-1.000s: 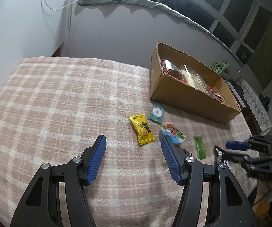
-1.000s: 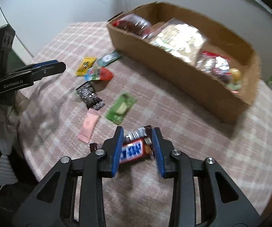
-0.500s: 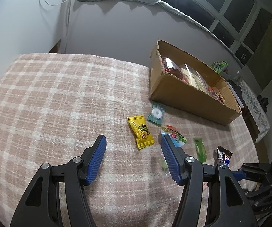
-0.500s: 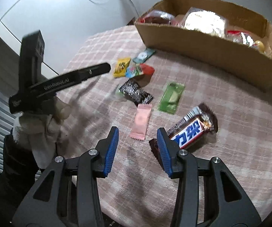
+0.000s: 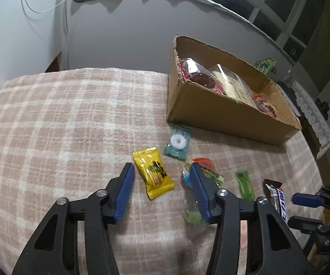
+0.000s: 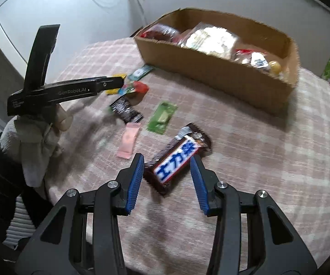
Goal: Organize snacks
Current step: 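Grasp the Snickers bar with the right tool while the left tool grasps the yellow candy packet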
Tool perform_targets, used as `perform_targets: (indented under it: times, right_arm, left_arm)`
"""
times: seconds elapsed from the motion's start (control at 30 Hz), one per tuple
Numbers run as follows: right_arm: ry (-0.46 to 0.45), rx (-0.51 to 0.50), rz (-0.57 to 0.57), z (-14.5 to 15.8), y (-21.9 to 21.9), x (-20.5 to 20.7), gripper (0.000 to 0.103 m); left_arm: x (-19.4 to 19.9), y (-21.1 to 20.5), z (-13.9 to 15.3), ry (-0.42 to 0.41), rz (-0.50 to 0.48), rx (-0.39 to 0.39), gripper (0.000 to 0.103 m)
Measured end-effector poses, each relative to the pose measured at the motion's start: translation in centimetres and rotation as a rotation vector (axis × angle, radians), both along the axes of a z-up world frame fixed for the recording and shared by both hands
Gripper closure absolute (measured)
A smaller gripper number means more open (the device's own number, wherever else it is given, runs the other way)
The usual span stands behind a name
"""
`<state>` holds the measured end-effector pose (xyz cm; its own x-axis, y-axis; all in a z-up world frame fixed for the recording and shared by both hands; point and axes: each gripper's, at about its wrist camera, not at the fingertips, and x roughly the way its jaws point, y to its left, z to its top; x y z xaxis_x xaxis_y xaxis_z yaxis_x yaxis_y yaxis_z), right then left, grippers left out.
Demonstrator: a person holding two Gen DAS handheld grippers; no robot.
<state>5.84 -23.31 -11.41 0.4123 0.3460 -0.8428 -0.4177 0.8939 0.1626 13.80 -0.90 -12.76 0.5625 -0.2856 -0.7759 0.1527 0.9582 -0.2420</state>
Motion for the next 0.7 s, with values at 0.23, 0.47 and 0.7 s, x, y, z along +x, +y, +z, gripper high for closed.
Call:
perform_targets:
  times: [0.23, 0.47, 0.7]
  right_arm:
    - [0.003, -0.059, -0.064, -1.4, 0.7, 1.2, 0.056]
    - [0.005, -0.083, -0.044, -2.4, 2.9, 2.0, 0.050]
    - [-0.013, -0.162, -0.005, -3.2, 3.5, 2.0, 0.062]
  left_arm:
    - [0.8, -0.6, -0.5, -0.003, -0.001, 0.049, 0.061]
    - [0.5, -1.4, -0.6, -0.024, -0.031, 0.134, 0.069]
    - [0.2, -1.2, -0.7, -0.049, -0.046, 0.166, 0.079]
